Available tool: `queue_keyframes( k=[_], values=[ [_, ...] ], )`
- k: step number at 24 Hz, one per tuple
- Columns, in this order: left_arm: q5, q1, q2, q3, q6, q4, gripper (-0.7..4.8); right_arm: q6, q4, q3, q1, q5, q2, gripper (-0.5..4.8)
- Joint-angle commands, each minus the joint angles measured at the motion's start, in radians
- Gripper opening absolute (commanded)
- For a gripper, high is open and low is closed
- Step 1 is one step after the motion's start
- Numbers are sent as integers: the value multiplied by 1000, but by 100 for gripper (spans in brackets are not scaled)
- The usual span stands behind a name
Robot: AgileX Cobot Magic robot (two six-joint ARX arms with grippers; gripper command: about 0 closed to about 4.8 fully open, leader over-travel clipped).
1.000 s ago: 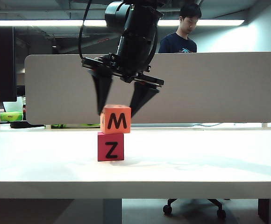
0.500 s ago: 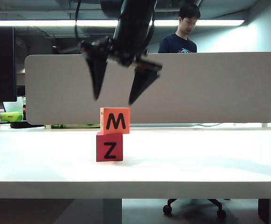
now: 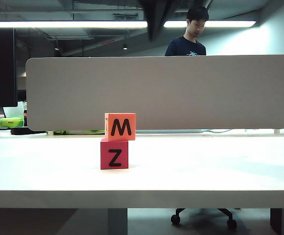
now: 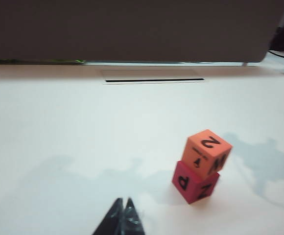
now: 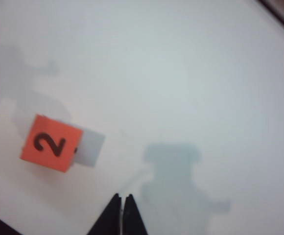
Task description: Stack the letter block on the right onto the letter block on the left.
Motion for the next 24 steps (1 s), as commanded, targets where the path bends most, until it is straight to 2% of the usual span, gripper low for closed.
queue_keyframes(
  k=[1, 5, 8, 11, 18, 21, 24],
  values=[
    [-117, -1, 0, 7, 4, 23, -5, -2, 87, 5, 12, -24, -88, -6],
    [-204, -1, -5, 5, 0, 69, -5, -23, 179, -10, 29, -37, -191, -6],
    [-215, -1, -5, 5, 0, 138, -5, -34, 257, -70, 44, -39, -274, -6],
    [-214, -1, -19, -6, 0, 219, -5, -54, 394, -290, 50, -46, -452, -6],
    [-218, -1, -91, -65, 0, 237, -5, -58, 710, -781, 50, -26, -796, -6],
    [-240, -1, -152, -121, 0, 238, -5, -72, 869, -1057, 50, 11, -1039, -6],
    [-270, 0, -170, -142, 0, 244, -5, -94, 942, -1169, 50, 11, -1163, -6]
  ],
)
